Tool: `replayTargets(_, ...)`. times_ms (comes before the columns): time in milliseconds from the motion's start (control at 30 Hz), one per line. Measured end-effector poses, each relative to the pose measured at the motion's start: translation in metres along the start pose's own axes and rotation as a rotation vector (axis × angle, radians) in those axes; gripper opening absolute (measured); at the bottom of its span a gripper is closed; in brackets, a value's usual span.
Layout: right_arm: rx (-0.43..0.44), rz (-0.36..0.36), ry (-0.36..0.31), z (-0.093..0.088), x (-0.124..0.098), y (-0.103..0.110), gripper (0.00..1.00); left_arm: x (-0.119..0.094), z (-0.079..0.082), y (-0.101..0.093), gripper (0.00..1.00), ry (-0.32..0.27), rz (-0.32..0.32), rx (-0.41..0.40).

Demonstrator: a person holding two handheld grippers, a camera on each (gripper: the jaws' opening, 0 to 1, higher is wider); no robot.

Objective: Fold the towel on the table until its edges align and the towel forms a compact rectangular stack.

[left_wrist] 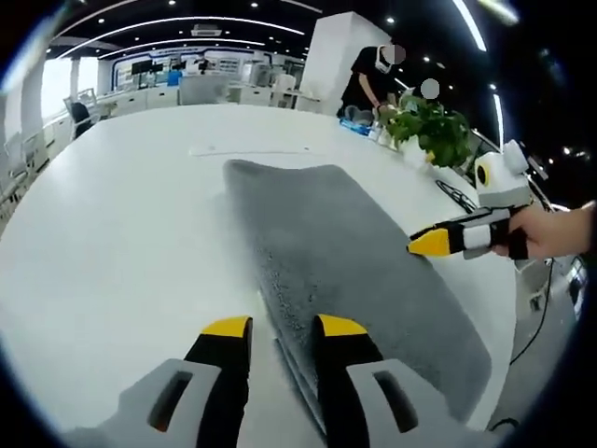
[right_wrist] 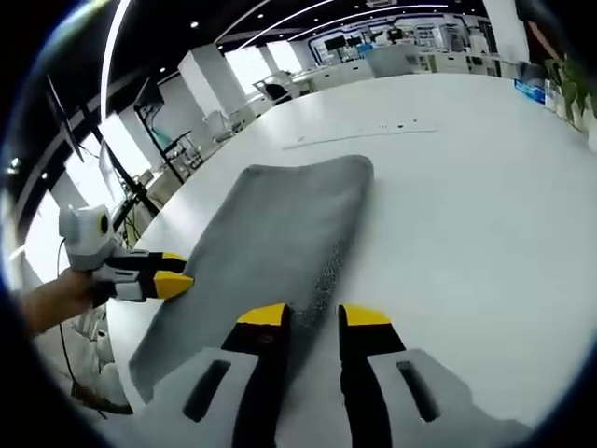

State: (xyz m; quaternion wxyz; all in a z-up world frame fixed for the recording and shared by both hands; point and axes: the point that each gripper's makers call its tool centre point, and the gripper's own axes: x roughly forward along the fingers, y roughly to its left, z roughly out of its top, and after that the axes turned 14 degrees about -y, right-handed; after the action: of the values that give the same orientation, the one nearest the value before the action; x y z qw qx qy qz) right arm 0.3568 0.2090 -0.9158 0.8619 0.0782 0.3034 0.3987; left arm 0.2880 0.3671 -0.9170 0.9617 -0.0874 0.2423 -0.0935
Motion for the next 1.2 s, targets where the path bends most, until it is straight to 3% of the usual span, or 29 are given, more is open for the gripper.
replayTargets(67, 0.026, 0.002, 0.018, -0.004, 0.000, 0.003, 0.08, 0.002, 0.000, -0.009, 0.21, -0.027, -0.040, -0.058)
replayTargets(200, 0.061, -0.007, 0.005, -0.008, 0.000, 0.003, 0.05, 0.000, -0.001, -0.005, 0.20, -0.031, -0.011, -0.023)
replayTargets(433, 0.063, -0.008, -0.001, -0.009, -0.005, 0.002, 0.01, 0.005, -0.002, -0.018, 0.15, -0.009, -0.029, 0.049)
replayTargets(667, 0.047, -0.033, -0.009, -0.010, -0.023, -0.015, 0.01, 0.014, -0.004, -0.040, 0.14, 0.018, -0.049, 0.087)
replayTargets(900, 0.052, -0.086, -0.021, -0.012, -0.050, -0.044, 0.02, 0.020, -0.011, -0.082, 0.14, 0.027, -0.088, 0.106)
replayTargets(1100, 0.059, -0.104, -0.027, -0.018, -0.062, -0.053, 0.02, 0.021, -0.014, -0.097, 0.14, 0.024, -0.094, 0.091)
replayTargets(1200, 0.067, -0.108, -0.033, -0.015, -0.060, -0.056, 0.02, 0.021, -0.014, -0.095, 0.14, 0.011, -0.084, 0.082)
